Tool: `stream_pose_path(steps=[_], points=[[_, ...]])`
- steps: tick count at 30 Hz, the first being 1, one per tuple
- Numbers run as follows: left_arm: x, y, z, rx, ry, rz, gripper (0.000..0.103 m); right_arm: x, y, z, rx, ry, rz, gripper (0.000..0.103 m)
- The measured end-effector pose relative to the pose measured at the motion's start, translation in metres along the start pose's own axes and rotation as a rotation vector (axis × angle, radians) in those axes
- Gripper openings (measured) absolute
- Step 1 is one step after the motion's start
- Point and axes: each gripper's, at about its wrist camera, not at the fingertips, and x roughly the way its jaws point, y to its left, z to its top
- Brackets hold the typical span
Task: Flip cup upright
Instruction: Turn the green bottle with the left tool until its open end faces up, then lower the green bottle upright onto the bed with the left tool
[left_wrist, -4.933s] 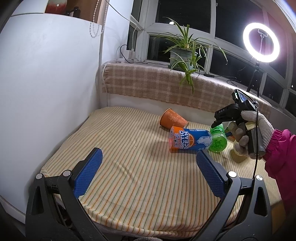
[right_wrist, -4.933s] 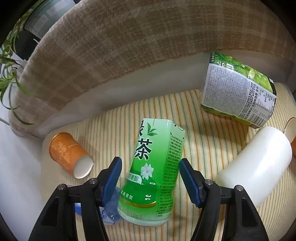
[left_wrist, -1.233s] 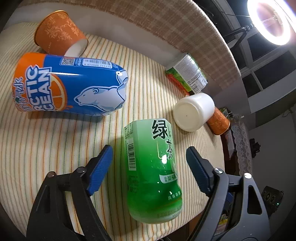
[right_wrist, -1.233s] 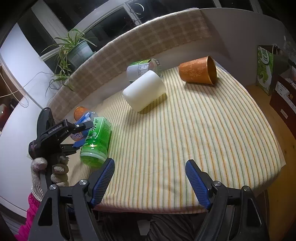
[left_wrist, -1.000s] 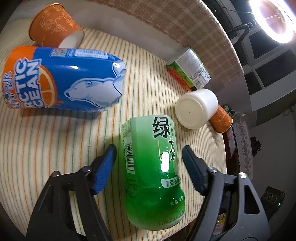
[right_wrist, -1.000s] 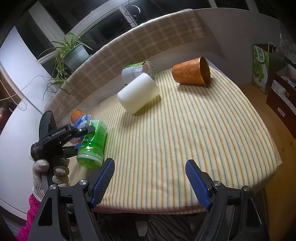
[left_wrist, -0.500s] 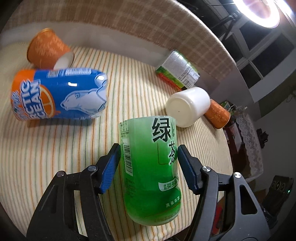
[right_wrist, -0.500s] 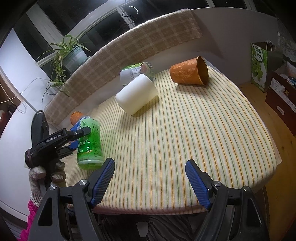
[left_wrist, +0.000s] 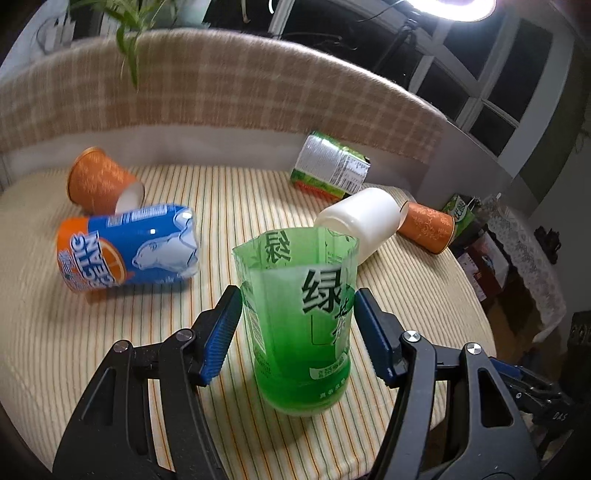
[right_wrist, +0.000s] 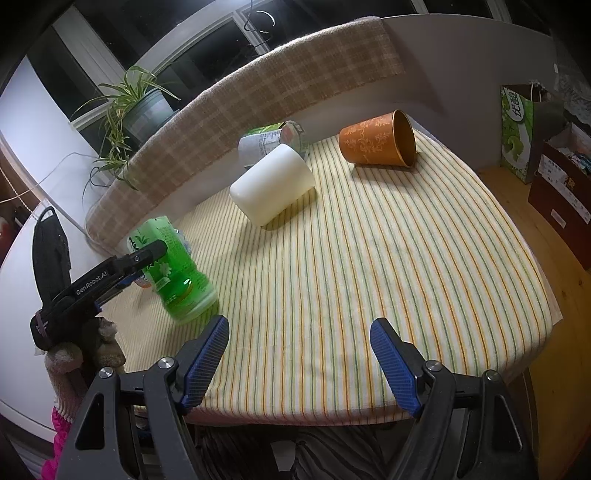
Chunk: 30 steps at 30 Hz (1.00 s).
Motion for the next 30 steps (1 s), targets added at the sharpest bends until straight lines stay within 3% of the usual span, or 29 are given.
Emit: stream_pose_path(steps=[9, 30], points=[[-0.002, -0.011, -0.001, 0.06, -0.051, 0.05, 0.064, -0.001, -0.001, -0.001, -0.002, 0.0, -0.001, 0.081], [0.005, -0.03, -0.008, 0.152, -0.055, 0.088, 0.064, -0.002, -0.001, 0.0, -0.003, -0.004, -0.002, 0.081]])
